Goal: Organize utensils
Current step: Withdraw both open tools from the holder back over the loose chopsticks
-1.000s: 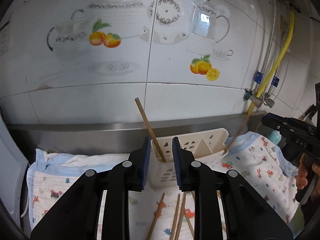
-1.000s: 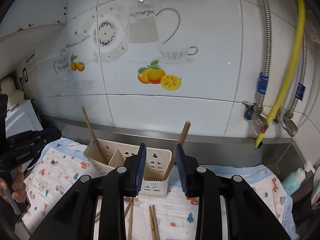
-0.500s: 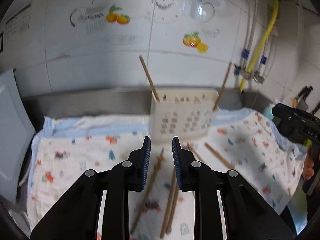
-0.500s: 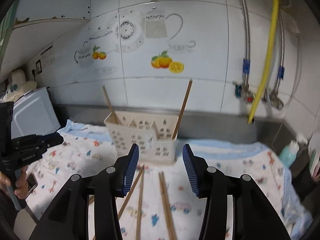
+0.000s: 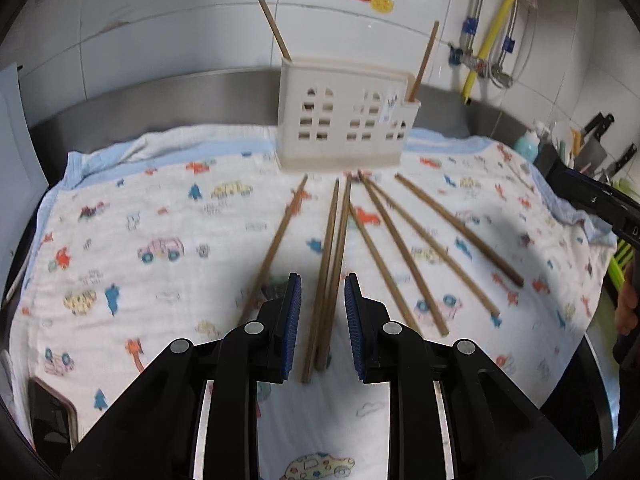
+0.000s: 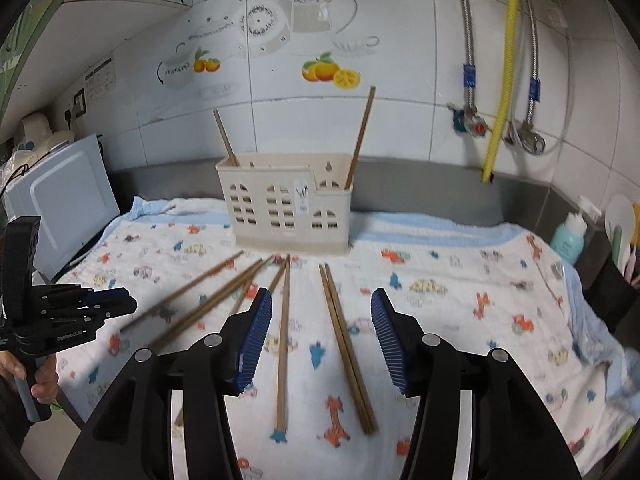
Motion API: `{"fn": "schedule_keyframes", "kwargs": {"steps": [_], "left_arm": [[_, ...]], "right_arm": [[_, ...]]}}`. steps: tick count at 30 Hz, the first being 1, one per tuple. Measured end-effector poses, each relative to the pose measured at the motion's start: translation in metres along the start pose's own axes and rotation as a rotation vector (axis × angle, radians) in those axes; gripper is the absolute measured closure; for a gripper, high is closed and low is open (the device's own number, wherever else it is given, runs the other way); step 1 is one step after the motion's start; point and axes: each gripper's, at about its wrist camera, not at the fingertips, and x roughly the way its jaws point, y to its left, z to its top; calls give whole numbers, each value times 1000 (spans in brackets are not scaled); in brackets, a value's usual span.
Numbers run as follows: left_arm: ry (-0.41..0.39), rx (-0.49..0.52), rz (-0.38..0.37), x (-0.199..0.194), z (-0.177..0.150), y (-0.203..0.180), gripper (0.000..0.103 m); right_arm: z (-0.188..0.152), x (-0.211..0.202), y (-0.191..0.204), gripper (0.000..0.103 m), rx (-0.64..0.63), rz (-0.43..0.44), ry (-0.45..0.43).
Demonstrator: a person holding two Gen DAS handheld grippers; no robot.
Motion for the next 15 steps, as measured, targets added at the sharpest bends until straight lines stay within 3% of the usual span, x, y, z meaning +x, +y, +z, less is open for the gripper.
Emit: {"fn": "schedule_keyframes", "kwargs": {"steps": [8,15], "left_arm": [[45,1,-9,15,-16,0,81],[33,-26,39,13,-22,13,81]], "right_arm": [[-20,2,-6,53,52,16,30],[-27,5,-9,53,81,26,41]]}}
